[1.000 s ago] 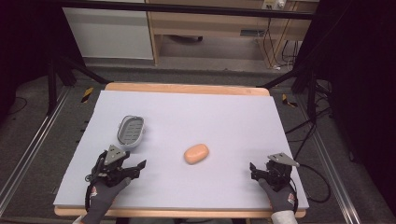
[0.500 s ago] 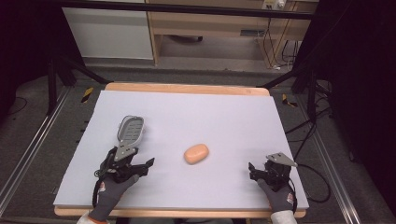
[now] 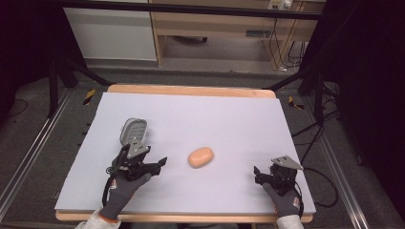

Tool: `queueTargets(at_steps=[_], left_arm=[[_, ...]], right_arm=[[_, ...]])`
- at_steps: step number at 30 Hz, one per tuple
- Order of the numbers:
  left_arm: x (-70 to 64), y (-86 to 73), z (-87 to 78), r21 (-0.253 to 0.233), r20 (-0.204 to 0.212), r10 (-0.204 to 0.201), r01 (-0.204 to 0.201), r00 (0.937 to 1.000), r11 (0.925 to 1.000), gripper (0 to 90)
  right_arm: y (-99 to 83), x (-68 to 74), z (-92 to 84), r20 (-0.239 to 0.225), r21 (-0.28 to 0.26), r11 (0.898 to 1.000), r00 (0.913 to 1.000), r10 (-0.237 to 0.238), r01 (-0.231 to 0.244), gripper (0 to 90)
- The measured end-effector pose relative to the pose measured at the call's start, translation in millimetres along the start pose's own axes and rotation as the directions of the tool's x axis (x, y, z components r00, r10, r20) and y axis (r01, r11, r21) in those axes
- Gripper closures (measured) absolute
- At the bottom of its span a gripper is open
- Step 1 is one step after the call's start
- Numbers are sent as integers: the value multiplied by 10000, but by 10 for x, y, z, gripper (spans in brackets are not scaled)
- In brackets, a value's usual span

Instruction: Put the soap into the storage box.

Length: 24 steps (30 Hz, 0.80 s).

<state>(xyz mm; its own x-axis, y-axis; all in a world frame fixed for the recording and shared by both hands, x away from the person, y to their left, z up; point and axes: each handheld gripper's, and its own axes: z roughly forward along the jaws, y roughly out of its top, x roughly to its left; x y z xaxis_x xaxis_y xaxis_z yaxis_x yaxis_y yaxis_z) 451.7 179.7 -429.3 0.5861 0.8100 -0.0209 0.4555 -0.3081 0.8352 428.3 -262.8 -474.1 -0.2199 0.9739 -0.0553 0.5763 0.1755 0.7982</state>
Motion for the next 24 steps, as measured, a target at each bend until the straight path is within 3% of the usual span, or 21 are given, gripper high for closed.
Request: queueTargets(at_steps=[13, 24], left_arm=[[-210, 263, 199, 146, 393, 520, -526, 9979, 9985, 232], [-339, 419, 355, 297, 665, 715, -736, 9952, 9968, 224]], right_arm=[[4, 3, 1, -7, 2, 10000, 10000, 13, -13, 70], [5, 7, 4, -23, 28, 10000, 10000, 29, -29, 70]])
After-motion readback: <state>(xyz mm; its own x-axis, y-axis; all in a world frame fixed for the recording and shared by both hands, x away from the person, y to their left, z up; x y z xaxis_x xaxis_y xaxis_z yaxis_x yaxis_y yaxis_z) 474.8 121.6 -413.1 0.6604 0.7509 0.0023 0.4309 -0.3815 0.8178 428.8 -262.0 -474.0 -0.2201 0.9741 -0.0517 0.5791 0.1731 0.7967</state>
